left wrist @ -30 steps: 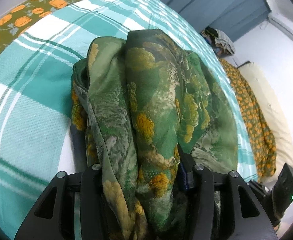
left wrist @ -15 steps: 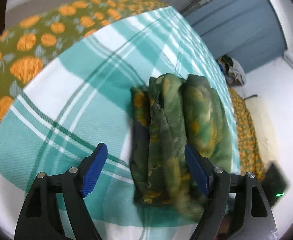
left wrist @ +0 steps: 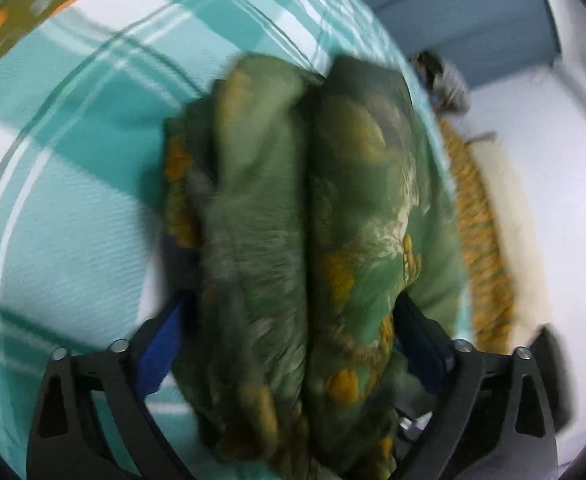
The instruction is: Fold large clothes
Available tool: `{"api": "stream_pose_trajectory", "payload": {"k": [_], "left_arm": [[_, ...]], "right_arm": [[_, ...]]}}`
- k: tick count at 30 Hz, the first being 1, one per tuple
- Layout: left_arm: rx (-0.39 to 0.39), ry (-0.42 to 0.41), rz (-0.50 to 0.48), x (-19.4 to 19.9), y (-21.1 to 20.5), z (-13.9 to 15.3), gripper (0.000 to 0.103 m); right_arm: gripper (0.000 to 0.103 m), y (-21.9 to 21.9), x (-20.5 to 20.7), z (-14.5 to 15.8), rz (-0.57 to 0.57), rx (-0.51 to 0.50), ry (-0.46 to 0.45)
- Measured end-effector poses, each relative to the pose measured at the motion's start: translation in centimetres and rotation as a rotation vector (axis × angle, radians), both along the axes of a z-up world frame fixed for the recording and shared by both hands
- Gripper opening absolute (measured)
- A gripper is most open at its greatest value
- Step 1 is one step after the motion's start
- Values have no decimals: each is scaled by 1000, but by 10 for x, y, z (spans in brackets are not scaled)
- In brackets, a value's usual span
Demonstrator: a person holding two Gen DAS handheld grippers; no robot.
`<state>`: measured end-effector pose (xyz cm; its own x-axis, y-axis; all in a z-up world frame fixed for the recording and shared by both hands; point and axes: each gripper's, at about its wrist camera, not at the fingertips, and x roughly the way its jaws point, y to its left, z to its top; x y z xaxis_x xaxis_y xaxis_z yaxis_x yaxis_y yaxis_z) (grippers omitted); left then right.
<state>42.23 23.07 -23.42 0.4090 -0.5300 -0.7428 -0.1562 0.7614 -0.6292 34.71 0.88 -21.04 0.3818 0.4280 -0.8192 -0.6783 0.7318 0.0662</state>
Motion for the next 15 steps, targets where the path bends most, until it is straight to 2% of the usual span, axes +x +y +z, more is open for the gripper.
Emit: {"api": "stream_pose_trajectory", "payload": {"k": [2,3,6,8,10,11,13,15], "left_arm": [[110,18,-51,10,-16,-1,101],[133,29,-58,12,-18,-3,101],[94,64,-44,19,-12,-5,97],[100,60,-53,19,-12,-2,88],[112,55,-63,17,-13,0,84],[115,54,-67,17,-13,0,82],[113,54,-65,19,-14,-1,81],[113,54,-69,21,-14,-2,81]], "right_arm": [[42,-1,-4,1,1,-5,-15],[42,-1,-4,1,2,-5,-19],[42,-7,-5,9,-2,9,-25],[42,-17,-9,23,2,45,-11],[54,-36,-12,37,-4,98,7],[63,-49,-15,45,-24,128,-2],[73,-91,-14,61,-103,196,-45],[81,-132,-4,64,-198,239,-50]]}}
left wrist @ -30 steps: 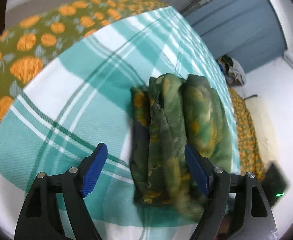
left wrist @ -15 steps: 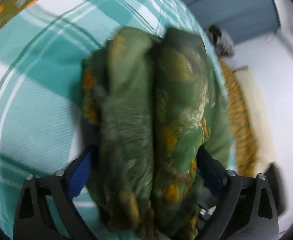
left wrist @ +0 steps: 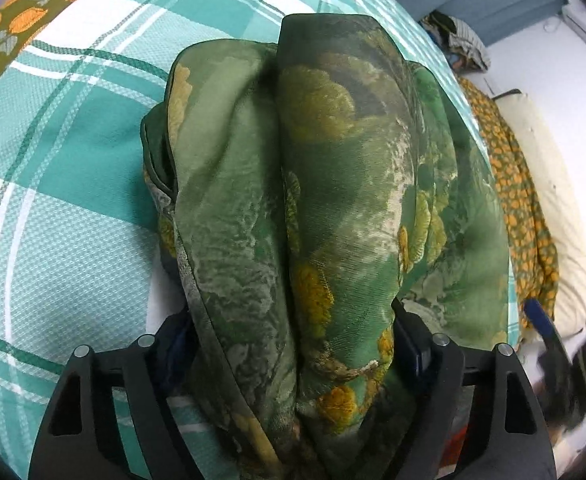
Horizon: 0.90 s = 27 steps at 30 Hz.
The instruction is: Fold large clothes
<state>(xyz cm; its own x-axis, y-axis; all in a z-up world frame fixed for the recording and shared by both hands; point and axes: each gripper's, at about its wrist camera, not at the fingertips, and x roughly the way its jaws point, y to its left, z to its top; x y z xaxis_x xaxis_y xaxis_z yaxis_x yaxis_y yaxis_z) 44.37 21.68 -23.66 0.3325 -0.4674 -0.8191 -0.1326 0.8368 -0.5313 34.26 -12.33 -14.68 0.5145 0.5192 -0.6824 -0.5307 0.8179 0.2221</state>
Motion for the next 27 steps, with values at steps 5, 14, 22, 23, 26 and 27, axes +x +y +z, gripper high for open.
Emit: {"api": "stream_pose_trajectory", "payload": {"k": [5,14,22,23,26,27], "left_arm": [[-14,2,3,0,-2,-2,82],[11,11,14,-2,7,-3,72],[162,-195,-2,-37,-18,68,42],[157,-220,-2,-39,-18,79,42],[166,-274,-1,-30,-18,104,42],[172,-297,-1,-20,-19,114,42]], "right_arm": [[82,-84,54,-58,-136,235,342],[78,-50,89,-110,-20,314,466],[63,-24,30,-30,61,138,124],[63,-24,26,-24,65,147,103],[63,-29,23,-1,65,210,45],[63,-26,29,4,62,225,42]]}}
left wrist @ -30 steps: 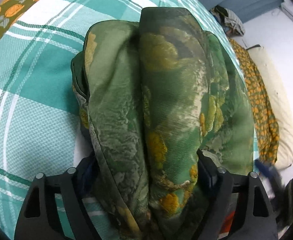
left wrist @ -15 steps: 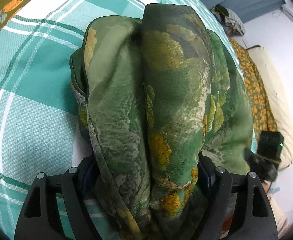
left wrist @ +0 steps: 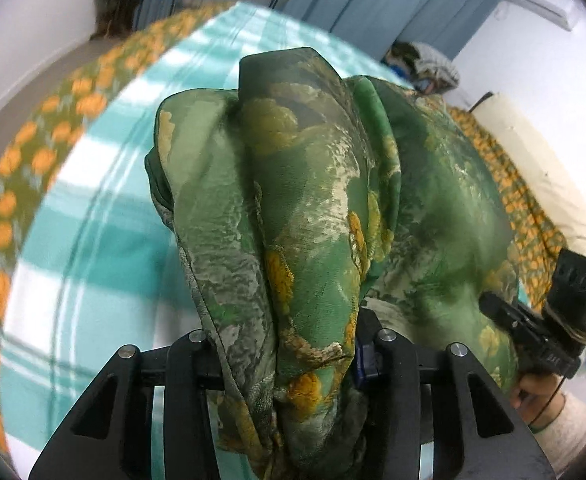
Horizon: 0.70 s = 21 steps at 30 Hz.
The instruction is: Fold large clothes
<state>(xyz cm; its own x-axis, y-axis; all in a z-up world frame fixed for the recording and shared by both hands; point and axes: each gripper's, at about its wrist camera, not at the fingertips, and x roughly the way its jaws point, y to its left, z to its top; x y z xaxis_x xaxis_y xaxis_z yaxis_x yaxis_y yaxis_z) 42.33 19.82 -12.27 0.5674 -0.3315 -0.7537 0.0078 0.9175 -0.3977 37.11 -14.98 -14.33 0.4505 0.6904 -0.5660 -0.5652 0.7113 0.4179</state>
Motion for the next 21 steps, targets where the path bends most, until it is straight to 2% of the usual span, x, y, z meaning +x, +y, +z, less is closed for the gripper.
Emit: {"api": "stream_pose_trajectory", "payload": {"k": [3,6,9,13,15,16,17,18,19,21], "left_arm": [[33,-33,-5,33,-3,14,42],[33,-29,3,69,-6,10,42],[35,0,0,107,-15,-6,42],[52,40,-10,133,-27,-38,45],[61,101,1,142,-31,-67,54],[55,106,20,141,-30,-80,65],[27,88,40,136,-25,-85,77],[3,76,58,132,-20,-86,82],[-12,67,74,126,-16,-84,92],[-8,36,84,113,-8,-74,93]], "right_arm": [[63,-4,27,9,-16,48,-6],[63,-4,62,5,-34,69,4],[63,-5,98,-1,-68,68,26],[63,-17,134,-25,-87,65,85],[64,-25,156,-56,-93,54,185],[65,-26,163,-69,-93,43,232],[69,-28,169,-83,-98,35,280],[75,-33,171,-95,-105,50,319],[80,-38,170,-98,-114,75,324],[93,-43,164,-92,-142,83,316]]}}
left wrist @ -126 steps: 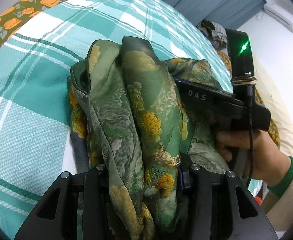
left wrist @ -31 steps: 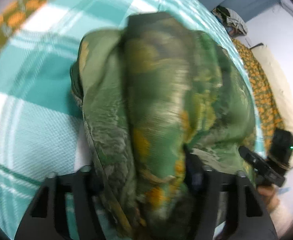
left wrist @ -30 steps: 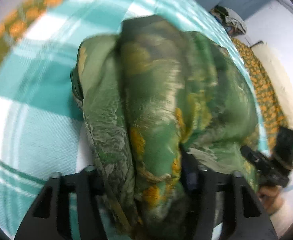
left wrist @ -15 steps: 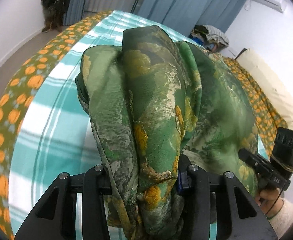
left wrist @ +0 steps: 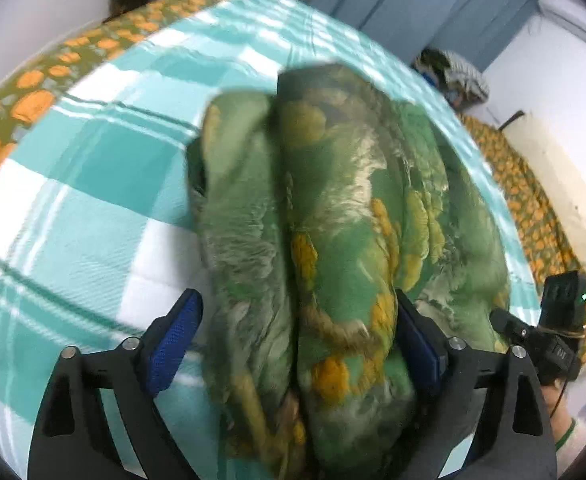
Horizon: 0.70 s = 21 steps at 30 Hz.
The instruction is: Fold large clothes
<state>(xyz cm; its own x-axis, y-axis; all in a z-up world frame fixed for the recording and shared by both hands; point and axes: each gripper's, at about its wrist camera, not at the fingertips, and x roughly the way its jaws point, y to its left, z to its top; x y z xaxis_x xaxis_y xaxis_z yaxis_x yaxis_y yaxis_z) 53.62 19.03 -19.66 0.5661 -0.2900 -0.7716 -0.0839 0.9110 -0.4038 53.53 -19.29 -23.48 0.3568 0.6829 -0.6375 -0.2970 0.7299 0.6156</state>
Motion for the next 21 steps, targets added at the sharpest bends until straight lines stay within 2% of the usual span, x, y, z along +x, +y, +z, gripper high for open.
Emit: {"api": "stream_pose_trajectory", "payload": {"k": [2,4,7,9,11,13,18,21], "left_arm": [[66,-35,6,-17,2,18,92],[151,-96,33,-40,1,42,93],[291,-207,142,-83,-7,76,103],[417,-280,225,-111,-20,91,103],[548,-329,246,-138,-42,105,103],[599,-342,252,-156,-59,113,103],[482,-255,189,-191,-89,110,103],[463,-247,166,-206,-112,109,103]], "right_arm": [[94,-3,-4,8,-16,-27,-11],[94,-6,-16,25,-31,-94,-59],[94,-8,-50,63,-61,-259,-201],[94,-9,-76,85,-113,-390,-282],[94,-10,-101,101,-180,-511,-337],[94,-14,-125,116,-237,-575,-384],[94,-31,-161,139,-302,-651,-435],[94,-33,-183,151,-297,-694,-454]]}}
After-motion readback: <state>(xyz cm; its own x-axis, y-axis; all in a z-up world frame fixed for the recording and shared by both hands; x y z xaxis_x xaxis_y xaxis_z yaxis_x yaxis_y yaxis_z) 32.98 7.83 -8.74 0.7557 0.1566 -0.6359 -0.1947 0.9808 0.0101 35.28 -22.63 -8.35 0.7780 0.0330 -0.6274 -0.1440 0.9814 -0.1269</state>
